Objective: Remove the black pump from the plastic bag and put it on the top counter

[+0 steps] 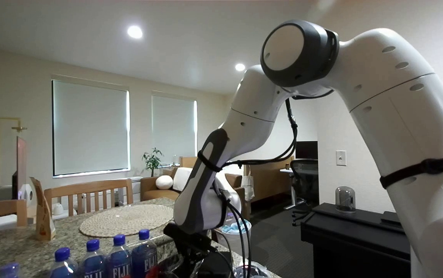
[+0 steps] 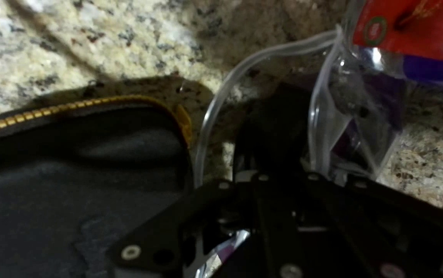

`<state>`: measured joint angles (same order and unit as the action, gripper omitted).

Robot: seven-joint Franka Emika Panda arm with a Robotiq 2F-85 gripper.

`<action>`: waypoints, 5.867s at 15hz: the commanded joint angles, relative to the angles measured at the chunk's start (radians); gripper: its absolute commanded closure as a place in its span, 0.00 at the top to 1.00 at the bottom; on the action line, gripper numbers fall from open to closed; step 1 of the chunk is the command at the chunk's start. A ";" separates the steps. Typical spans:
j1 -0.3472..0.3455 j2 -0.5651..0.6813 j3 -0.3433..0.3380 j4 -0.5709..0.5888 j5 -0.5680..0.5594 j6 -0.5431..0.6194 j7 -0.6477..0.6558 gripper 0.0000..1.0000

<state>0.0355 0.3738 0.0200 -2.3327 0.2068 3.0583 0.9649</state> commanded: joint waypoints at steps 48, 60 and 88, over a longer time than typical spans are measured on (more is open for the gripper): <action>-0.091 -0.346 -0.043 0.271 0.035 -0.589 -0.036 0.11; -0.067 0.086 -0.146 0.772 -0.040 -0.709 0.267 0.10; -0.079 0.340 -0.170 1.173 -0.062 -1.100 0.390 0.54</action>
<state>-0.0423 0.6977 -0.1503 -1.1994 0.1644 1.9947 1.3174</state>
